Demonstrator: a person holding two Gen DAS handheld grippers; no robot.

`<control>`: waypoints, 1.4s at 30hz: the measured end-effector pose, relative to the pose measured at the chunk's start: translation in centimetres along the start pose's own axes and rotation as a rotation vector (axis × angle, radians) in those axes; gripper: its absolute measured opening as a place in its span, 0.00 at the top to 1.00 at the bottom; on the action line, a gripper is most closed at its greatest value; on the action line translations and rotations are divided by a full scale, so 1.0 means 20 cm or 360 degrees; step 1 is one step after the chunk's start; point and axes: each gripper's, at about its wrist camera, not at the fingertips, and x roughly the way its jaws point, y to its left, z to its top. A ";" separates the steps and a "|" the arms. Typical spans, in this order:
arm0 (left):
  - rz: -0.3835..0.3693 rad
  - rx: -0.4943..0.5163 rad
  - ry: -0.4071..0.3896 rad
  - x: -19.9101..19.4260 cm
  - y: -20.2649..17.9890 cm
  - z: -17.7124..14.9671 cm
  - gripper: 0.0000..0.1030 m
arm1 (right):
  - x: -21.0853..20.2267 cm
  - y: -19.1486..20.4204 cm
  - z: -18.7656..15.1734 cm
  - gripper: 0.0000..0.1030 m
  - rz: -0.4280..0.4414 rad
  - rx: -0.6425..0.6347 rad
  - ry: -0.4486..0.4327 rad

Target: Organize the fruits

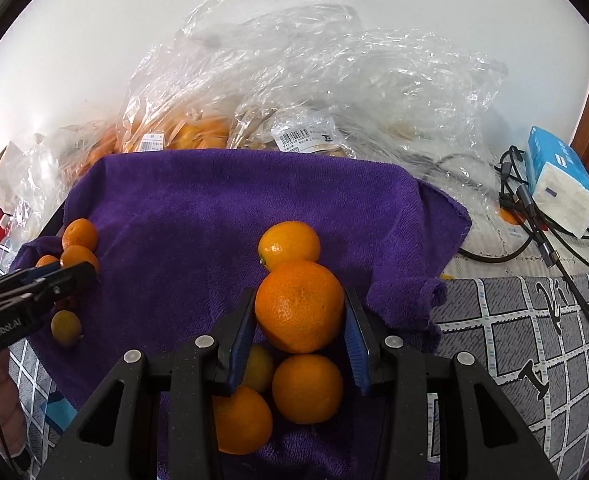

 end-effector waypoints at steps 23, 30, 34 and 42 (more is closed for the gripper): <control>0.0008 0.0163 -0.0128 -0.17 -0.08 0.04 0.50 | -0.32 0.03 0.03 0.49 -0.0094 0.0017 -0.0125; 0.0003 0.0221 -0.0247 -0.45 -0.17 0.00 0.41 | -0.65 0.05 -0.03 0.47 -0.0200 0.0126 -0.0183; 0.0019 0.0223 -0.0269 -0.63 -0.21 -0.10 0.41 | -0.82 0.05 -0.11 0.43 -0.0259 0.0145 -0.0198; 0.0067 0.0116 -0.0331 -0.94 -0.18 -0.37 0.35 | -1.12 0.04 -0.35 0.29 -0.0272 0.0175 -0.0217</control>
